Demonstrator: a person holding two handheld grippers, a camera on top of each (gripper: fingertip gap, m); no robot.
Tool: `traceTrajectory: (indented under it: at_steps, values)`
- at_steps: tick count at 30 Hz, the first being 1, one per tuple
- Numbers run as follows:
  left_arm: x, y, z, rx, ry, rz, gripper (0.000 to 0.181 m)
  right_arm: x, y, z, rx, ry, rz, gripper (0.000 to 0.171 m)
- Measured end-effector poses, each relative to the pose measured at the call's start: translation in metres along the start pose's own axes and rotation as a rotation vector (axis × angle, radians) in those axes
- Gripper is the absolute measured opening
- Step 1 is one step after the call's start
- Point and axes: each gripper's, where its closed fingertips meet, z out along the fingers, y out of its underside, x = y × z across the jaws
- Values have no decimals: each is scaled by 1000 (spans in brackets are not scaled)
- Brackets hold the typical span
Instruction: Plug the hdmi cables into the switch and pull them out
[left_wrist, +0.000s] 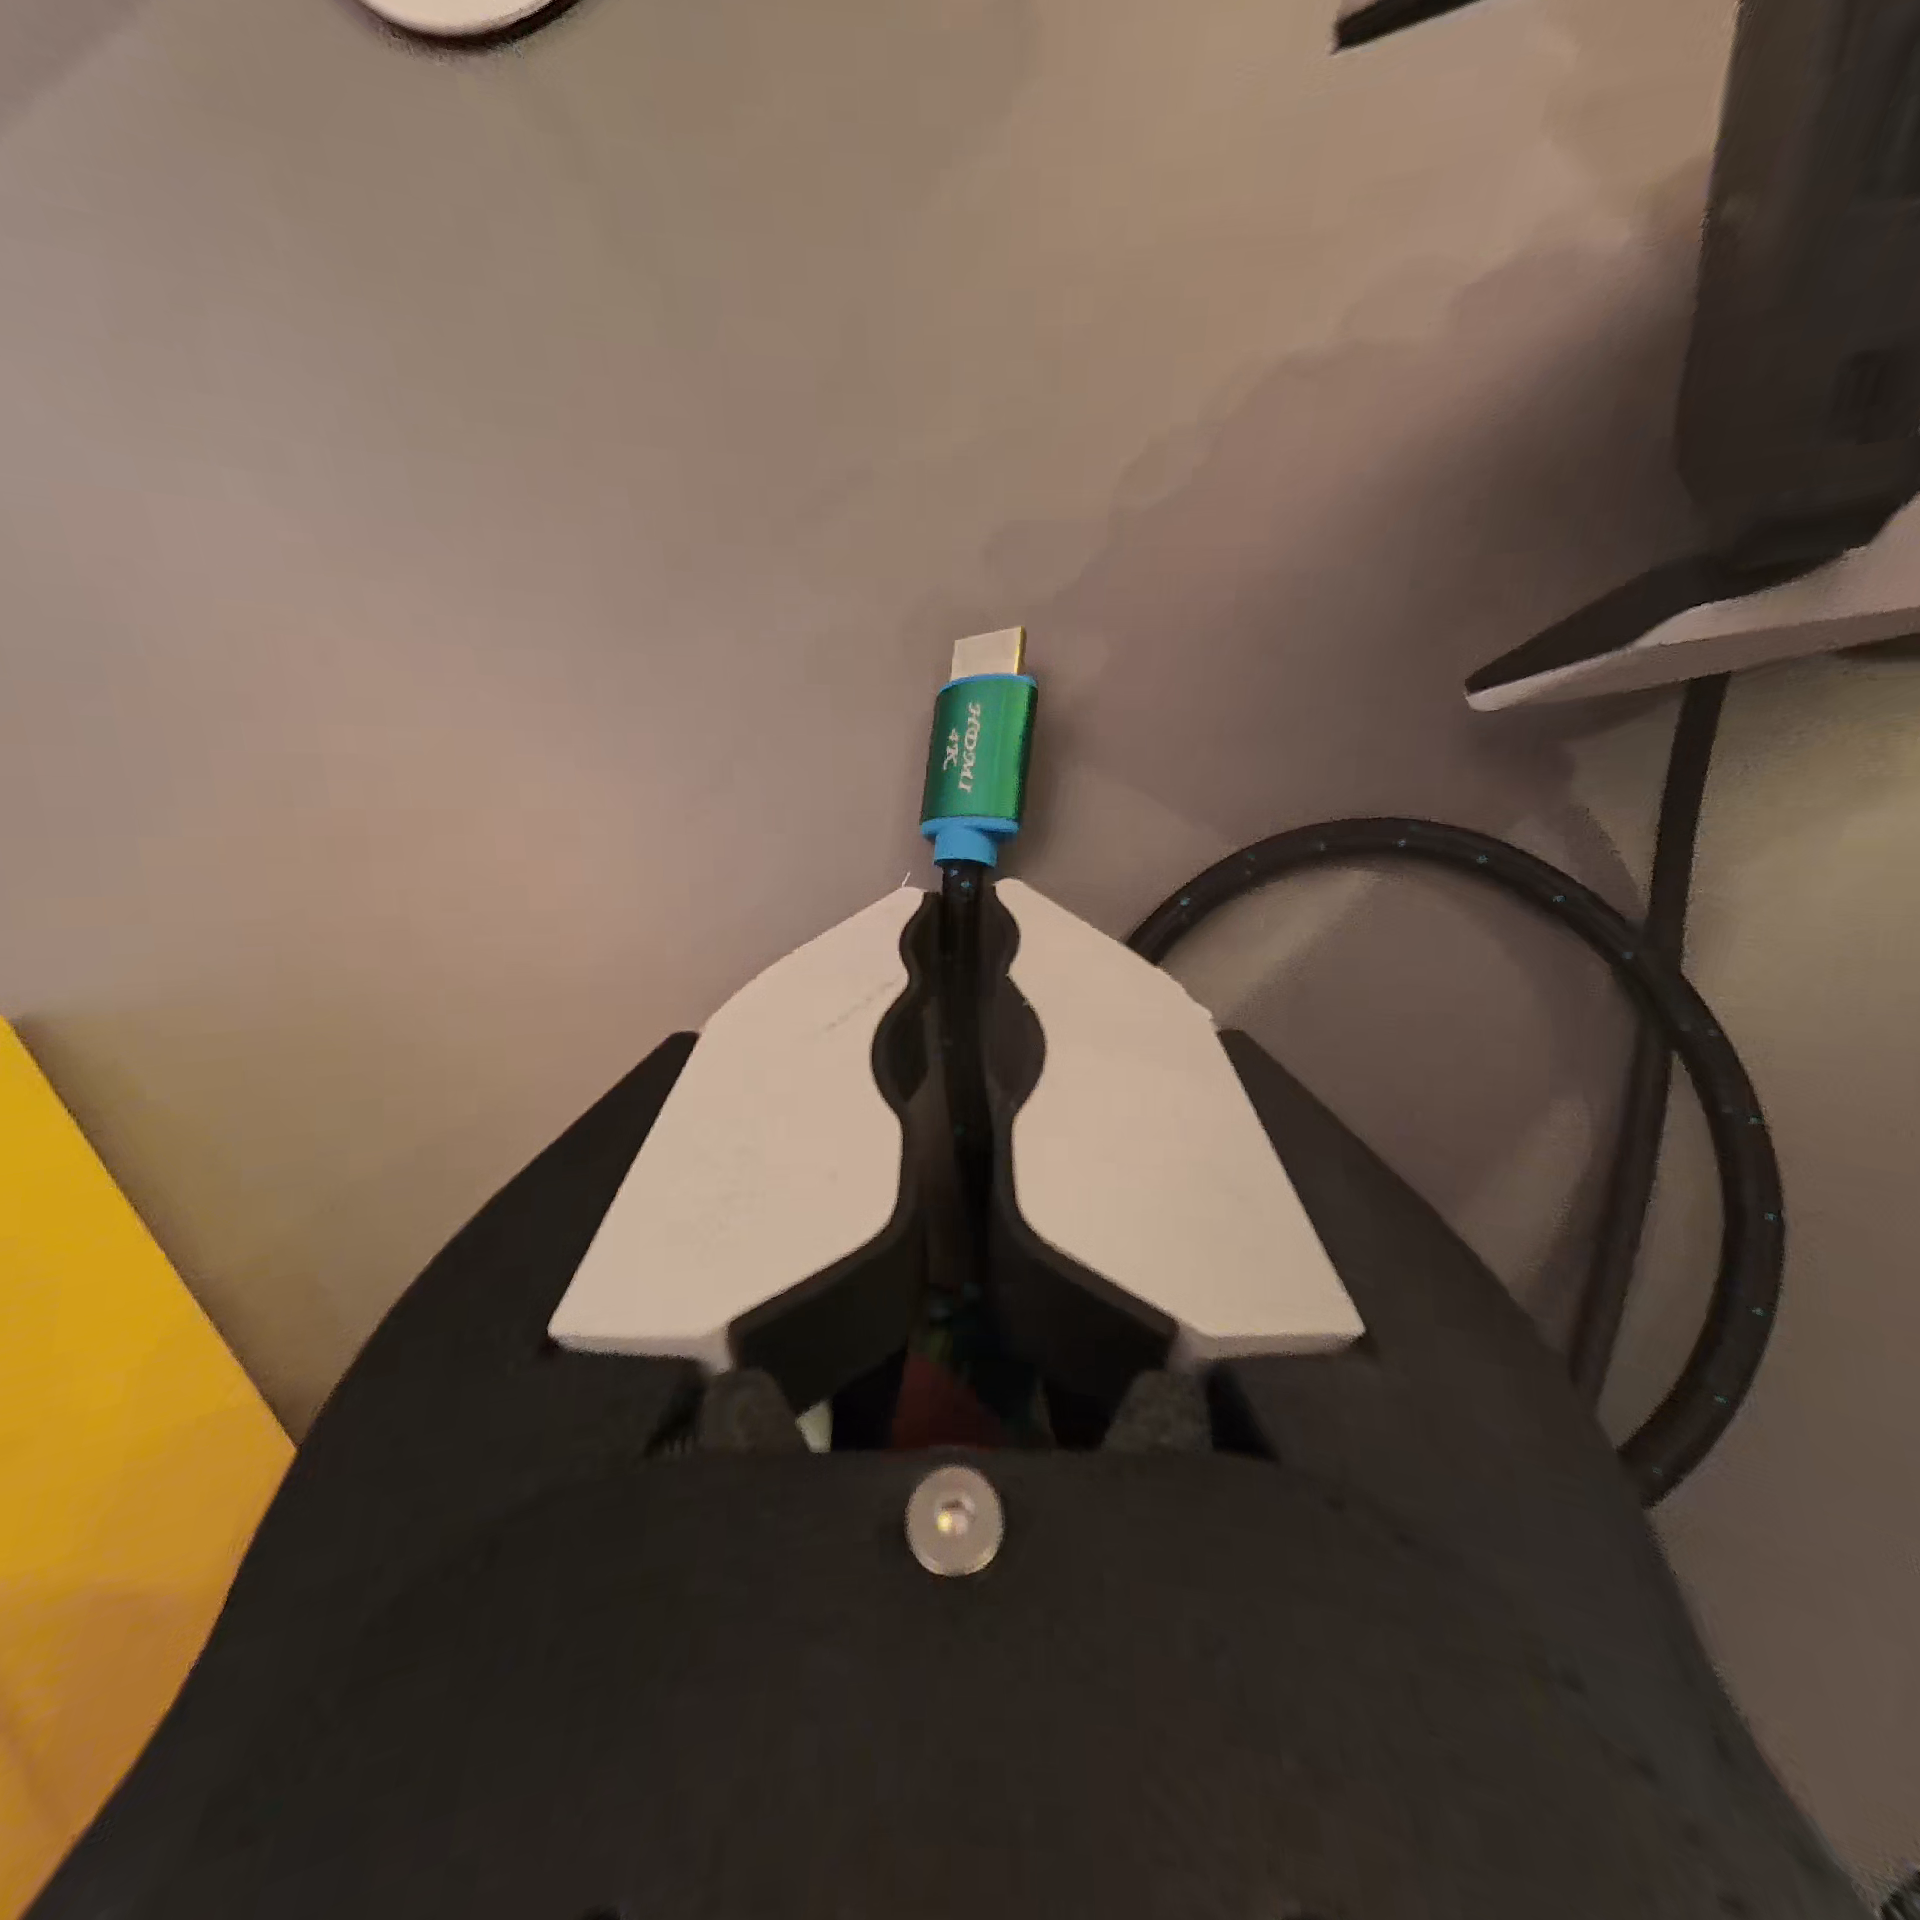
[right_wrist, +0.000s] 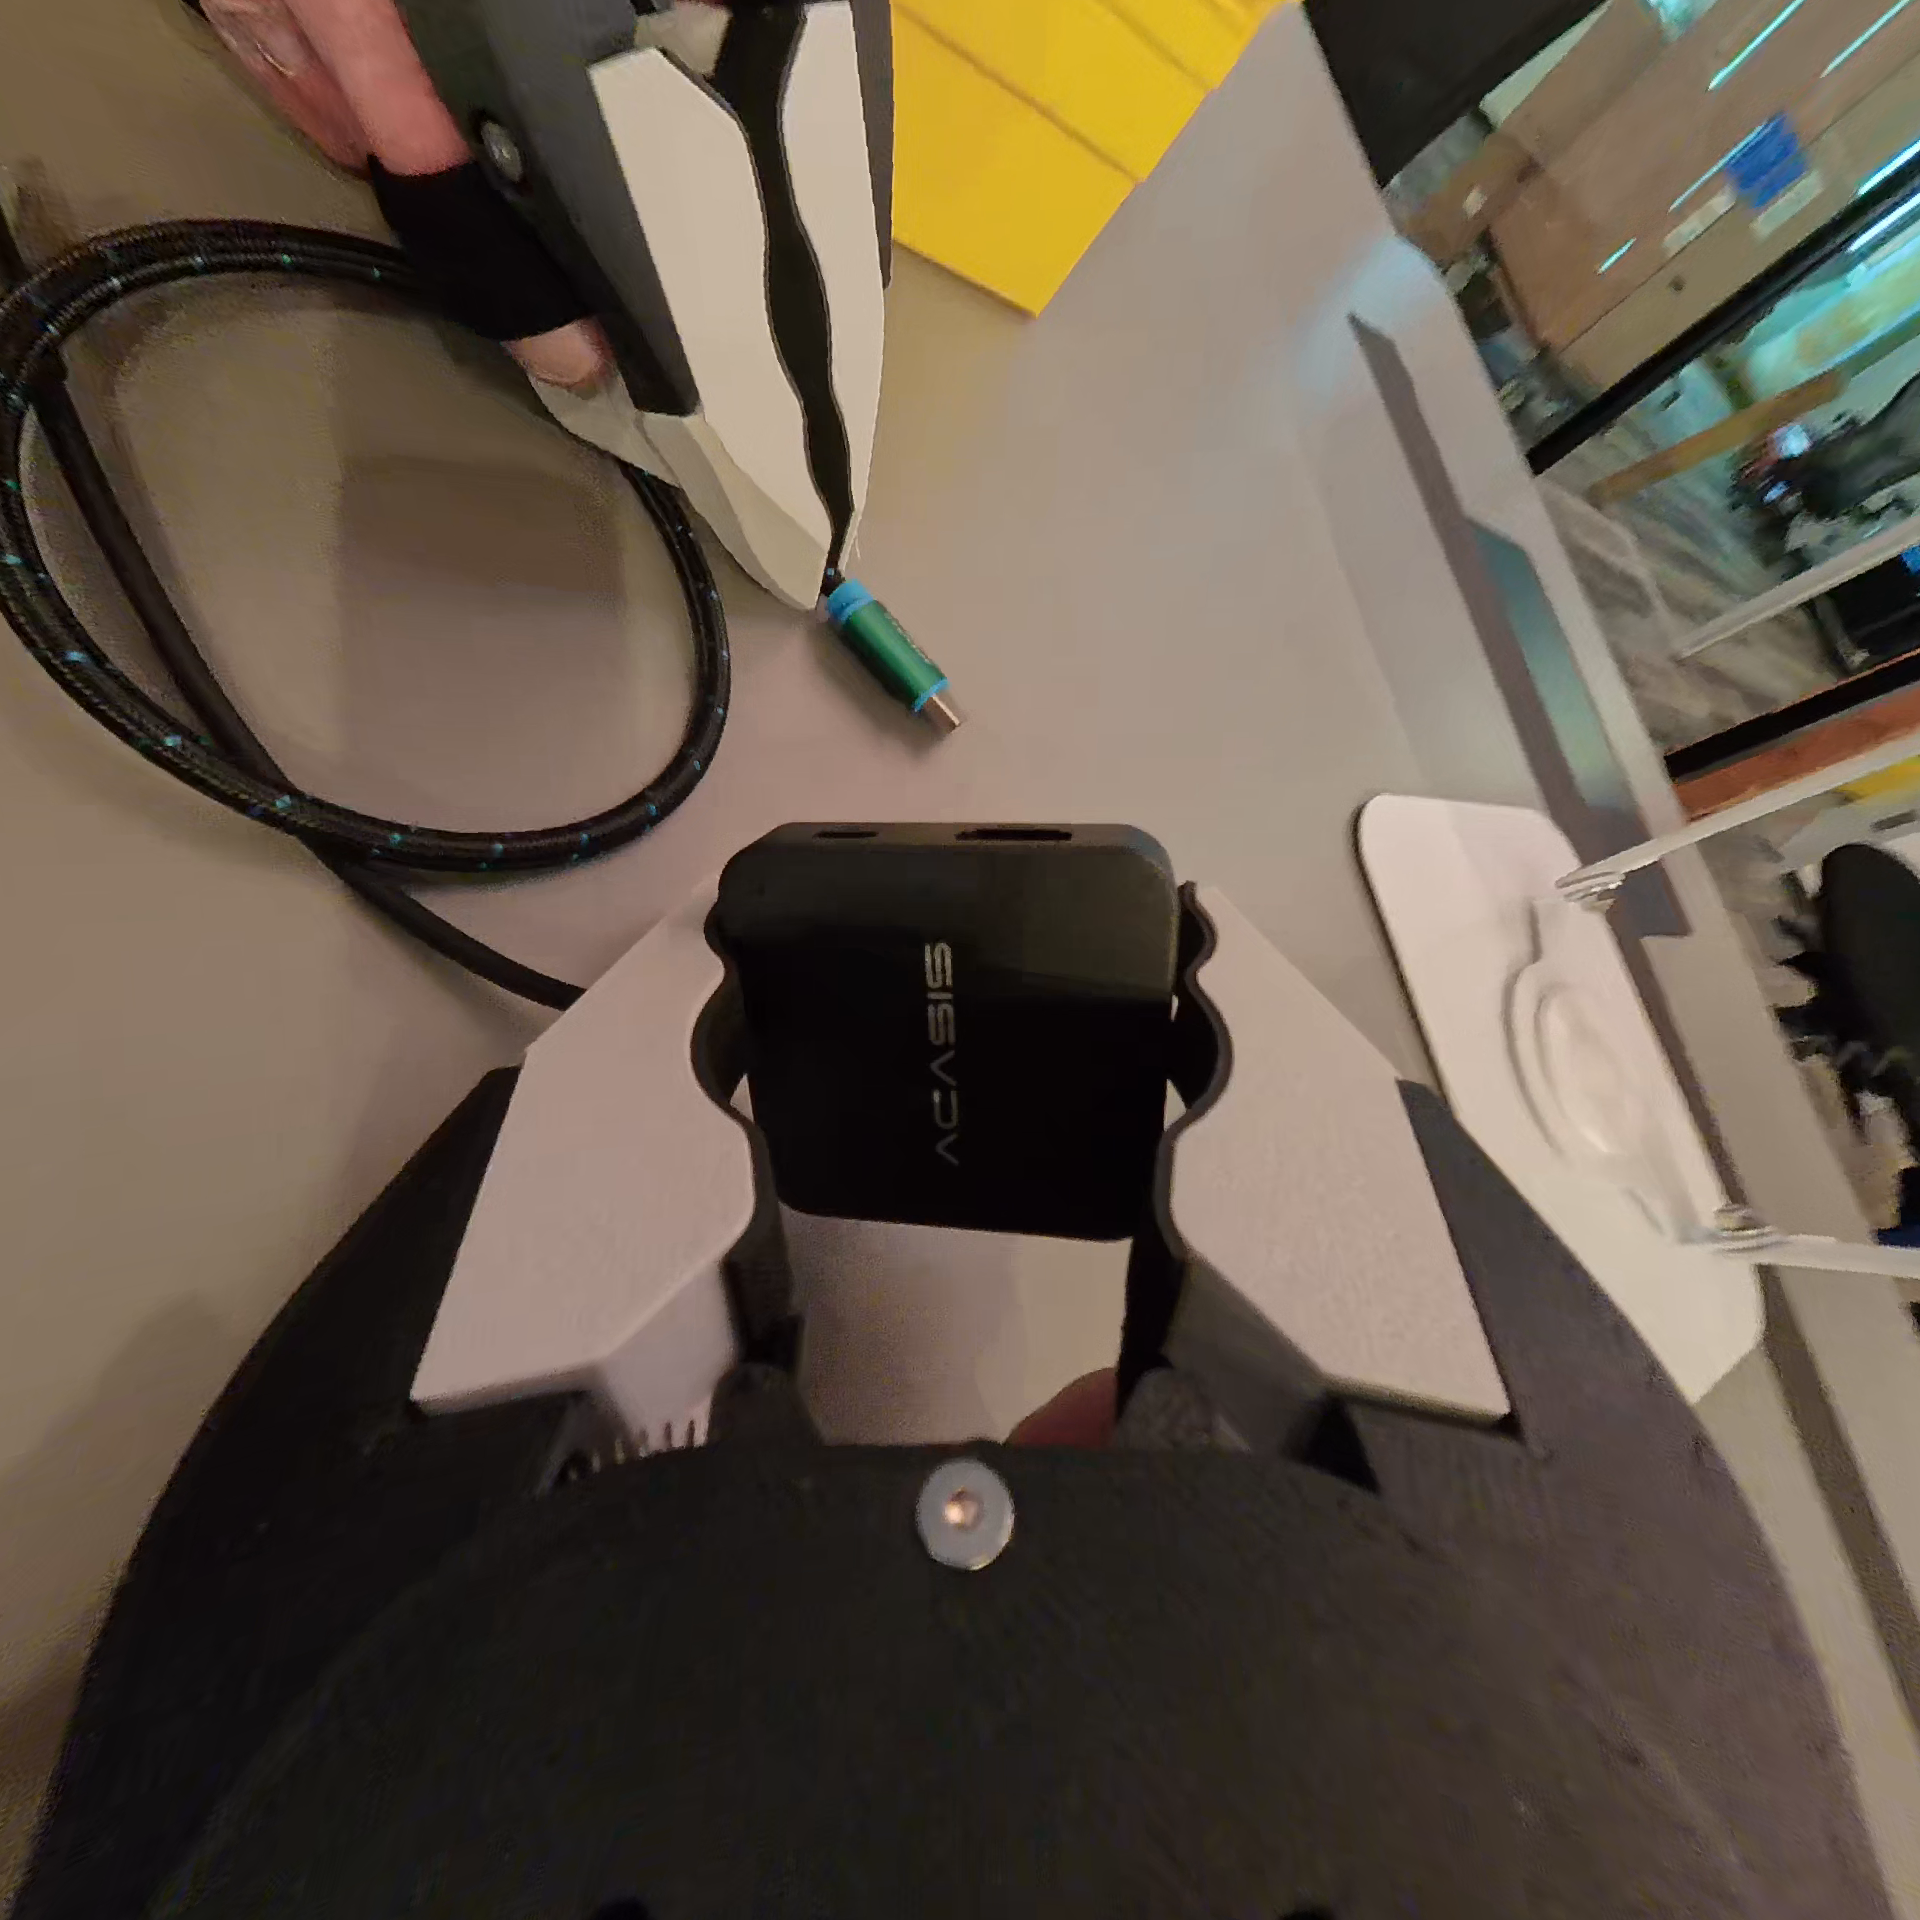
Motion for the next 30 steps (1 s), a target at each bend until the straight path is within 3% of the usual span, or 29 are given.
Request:
traceTrajectory:
  at_steps: [1, 6, 11, 15, 18, 22, 25, 30]
  values:
    - [0, -1, 0, 2, -7, 13, 6, -2, 4, 1, -16, -21, 25, 79]
    - [-2, -5, -3, 25, -64, 115, 6, -12, 20, 3, -73, -160, 195, 77]
    - [3, -23, -14, 103, -110, 265, 6, -16, 18, 1, -62, -205, 210, 76]
    - [9, -31, -22, 121, -143, 358, 6, -8, -6, -10, 83, -191, 223, 55]
    - [20, -37, -28, 136, -144, 459, 6, -1, -30, -20, 219, -201, 284, 53]
    - [44, -47, -38, 181, -130, 607, 6, -6, -35, -18, 241, -222, 274, 51]
    - [56, -51, -42, 182, -133, 684, 6, -12, -43, -21, 280, -249, 240, 24]
    - [60, -55, -49, 205, -115, 701, 6, -15, -50, -29, 319, -265, 228, 20]
